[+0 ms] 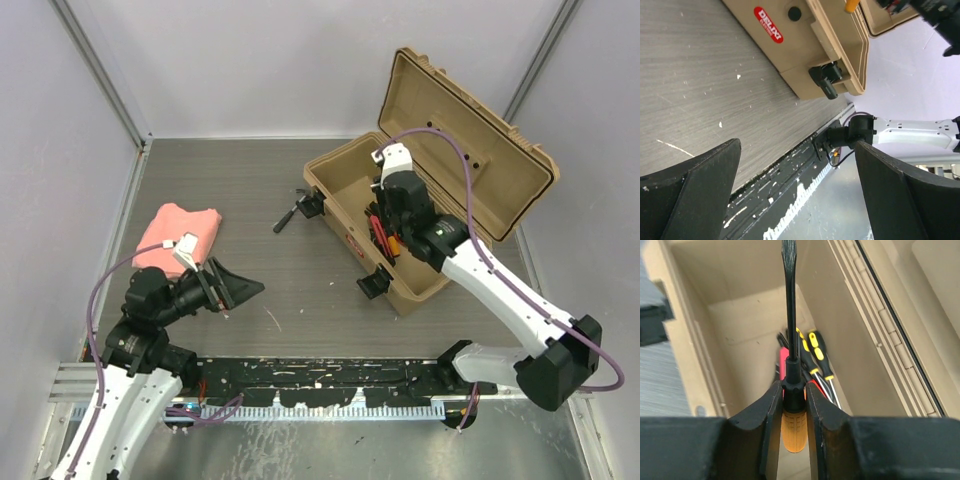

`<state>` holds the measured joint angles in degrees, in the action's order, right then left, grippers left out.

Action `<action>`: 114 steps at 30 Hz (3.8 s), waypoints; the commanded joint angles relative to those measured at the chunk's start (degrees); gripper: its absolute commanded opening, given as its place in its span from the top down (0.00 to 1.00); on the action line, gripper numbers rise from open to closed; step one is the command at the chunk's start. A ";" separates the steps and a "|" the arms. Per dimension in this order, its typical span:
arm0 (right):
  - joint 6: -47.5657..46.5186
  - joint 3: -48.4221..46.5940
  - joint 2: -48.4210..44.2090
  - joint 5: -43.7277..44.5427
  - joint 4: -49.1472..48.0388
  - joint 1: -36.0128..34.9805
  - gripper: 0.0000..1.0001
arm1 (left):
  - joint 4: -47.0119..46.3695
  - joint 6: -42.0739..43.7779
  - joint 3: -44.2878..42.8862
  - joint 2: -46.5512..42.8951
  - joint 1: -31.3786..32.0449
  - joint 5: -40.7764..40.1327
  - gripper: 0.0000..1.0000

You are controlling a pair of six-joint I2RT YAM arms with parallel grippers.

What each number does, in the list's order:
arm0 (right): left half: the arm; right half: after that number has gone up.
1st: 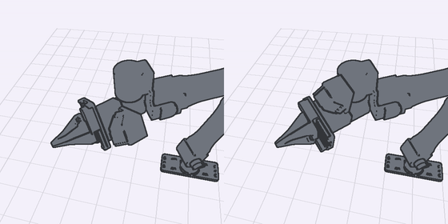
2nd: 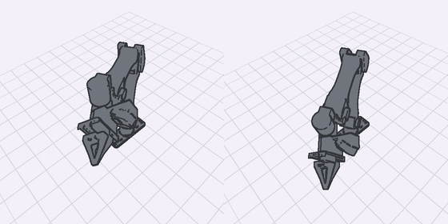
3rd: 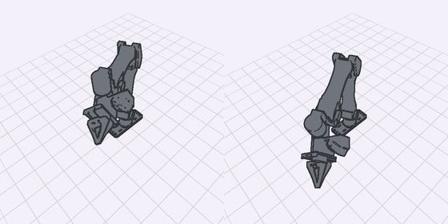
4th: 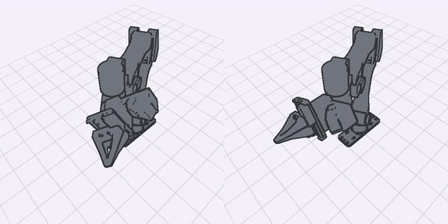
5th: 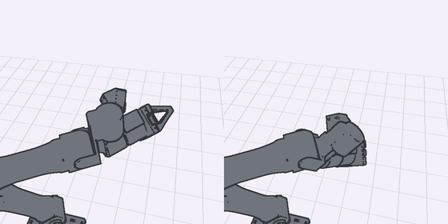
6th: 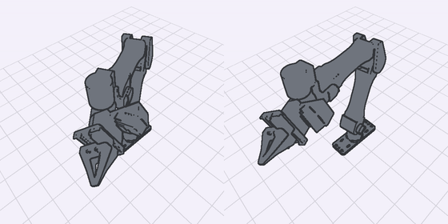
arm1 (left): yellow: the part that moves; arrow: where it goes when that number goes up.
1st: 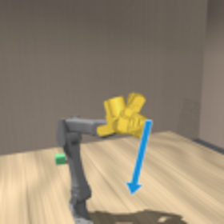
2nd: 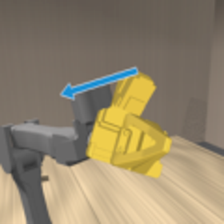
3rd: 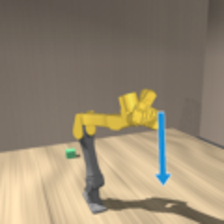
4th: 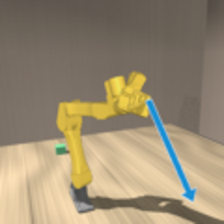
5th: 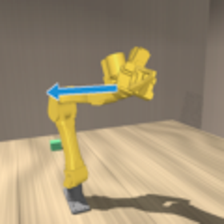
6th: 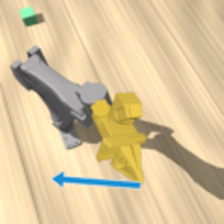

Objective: Pack the tool kit
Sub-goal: Place the screwdriver in the toolbox, then move the hammer to the center of the board.

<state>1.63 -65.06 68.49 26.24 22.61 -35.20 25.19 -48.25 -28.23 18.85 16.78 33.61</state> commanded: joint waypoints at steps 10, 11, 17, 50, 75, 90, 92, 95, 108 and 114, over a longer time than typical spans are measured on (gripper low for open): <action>-5.60 1.72 11.81 -0.37 -2.40 5.23 0.99 | 4.36 9.58 -7.94 9.45 0.01 0.42 0.02; -5.63 1.52 13.52 -0.92 -2.70 5.23 0.99 | 4.27 9.72 -7.82 9.42 0.05 0.34 0.02; -5.59 2.27 19.10 7.47 -8.55 5.61 0.98 | 5.82 10.57 -8.39 9.78 0.06 -0.05 0.02; -3.16 6.45 16.75 -4.89 -13.11 8.04 0.34 | 11.38 13.95 -11.07 11.67 0.06 -7.65 0.02; 3.43 21.43 -17.78 -36.75 -25.47 8.04 0.30 | 9.17 19.45 -21.08 40.22 1.02 -16.89 0.16; 0.47 22.69 -24.63 -32.65 -20.85 8.04 0.28 | -1.58 28.10 -40.86 78.11 4.75 -28.35 0.26; -0.75 22.23 -25.21 -30.24 -18.85 8.00 0.28 | -0.84 28.85 -44.22 81.78 4.91 -28.54 0.28; -1.62 22.31 -26.30 -29.25 -17.50 8.04 0.27 | -1.72 30.28 -47.27 85.15 5.36 -29.69 0.29; -5.49 20.31 -26.19 -27.25 -12.56 8.04 0.26 | -3.21 35.87 -53.05 94.47 8.21 -36.98 0.35; -4.41 20.94 -27.36 -30.15 -11.83 8.02 0.26 | -3.93 36.75 -54.99 98.09 8.21 -38.33 0.38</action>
<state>-2.57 -42.33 42.48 -2.52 11.92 -27.27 24.08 -13.28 -80.18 114.87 25.30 -2.22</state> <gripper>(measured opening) 0.741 0.625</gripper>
